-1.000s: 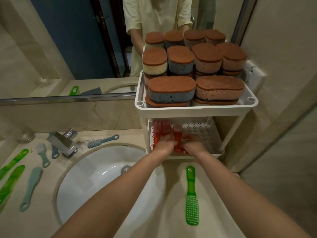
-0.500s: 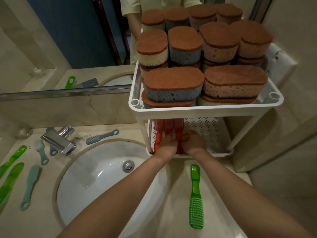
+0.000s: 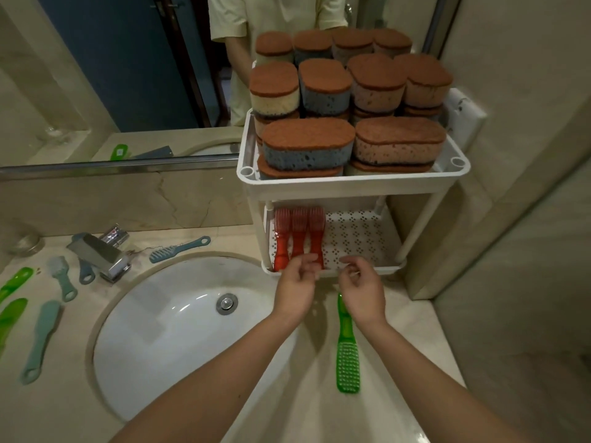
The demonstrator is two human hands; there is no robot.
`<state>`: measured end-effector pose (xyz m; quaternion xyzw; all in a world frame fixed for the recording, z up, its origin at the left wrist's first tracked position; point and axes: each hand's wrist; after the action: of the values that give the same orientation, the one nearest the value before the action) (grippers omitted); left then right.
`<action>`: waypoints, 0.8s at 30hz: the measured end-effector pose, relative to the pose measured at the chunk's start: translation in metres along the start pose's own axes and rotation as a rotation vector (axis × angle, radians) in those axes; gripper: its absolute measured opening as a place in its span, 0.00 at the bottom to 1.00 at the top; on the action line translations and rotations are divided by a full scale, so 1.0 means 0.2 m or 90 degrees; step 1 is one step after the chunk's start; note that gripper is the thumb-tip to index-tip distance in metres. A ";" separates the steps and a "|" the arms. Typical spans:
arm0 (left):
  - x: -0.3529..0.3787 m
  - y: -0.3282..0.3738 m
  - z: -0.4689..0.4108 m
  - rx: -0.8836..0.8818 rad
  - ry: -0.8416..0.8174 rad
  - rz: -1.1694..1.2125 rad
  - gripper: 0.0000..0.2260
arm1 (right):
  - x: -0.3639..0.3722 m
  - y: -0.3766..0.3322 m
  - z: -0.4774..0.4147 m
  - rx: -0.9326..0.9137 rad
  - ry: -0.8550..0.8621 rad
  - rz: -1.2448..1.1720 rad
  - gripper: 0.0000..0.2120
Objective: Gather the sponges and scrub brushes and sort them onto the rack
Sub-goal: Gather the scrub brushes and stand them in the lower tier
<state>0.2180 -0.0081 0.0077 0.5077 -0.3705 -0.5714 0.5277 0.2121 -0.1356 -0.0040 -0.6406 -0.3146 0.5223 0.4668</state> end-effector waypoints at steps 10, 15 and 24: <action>0.04 -0.23 0.32 -0.242 -0.159 -0.049 0.14 | -0.10 0.20 0.35 0.212 -0.214 0.294 0.31; 0.04 -0.24 0.42 -0.291 -0.214 -0.048 0.16 | -0.09 0.21 0.47 0.216 -0.218 0.398 0.28; 0.00 -0.23 0.49 -0.113 -0.226 -0.159 0.22 | -0.12 0.16 0.51 0.237 -0.198 0.195 0.26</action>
<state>0.1126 -0.0123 -0.0151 0.3927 -0.3399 -0.7430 0.4222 0.1044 -0.1419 -0.0263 -0.4963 -0.1806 0.7276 0.4378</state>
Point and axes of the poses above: each hand's wrist, its own z-axis away from the middle knuckle, its own x-axis out of the palm, y = z × x, and after that the axes turned 3 degrees about -z, right-handed
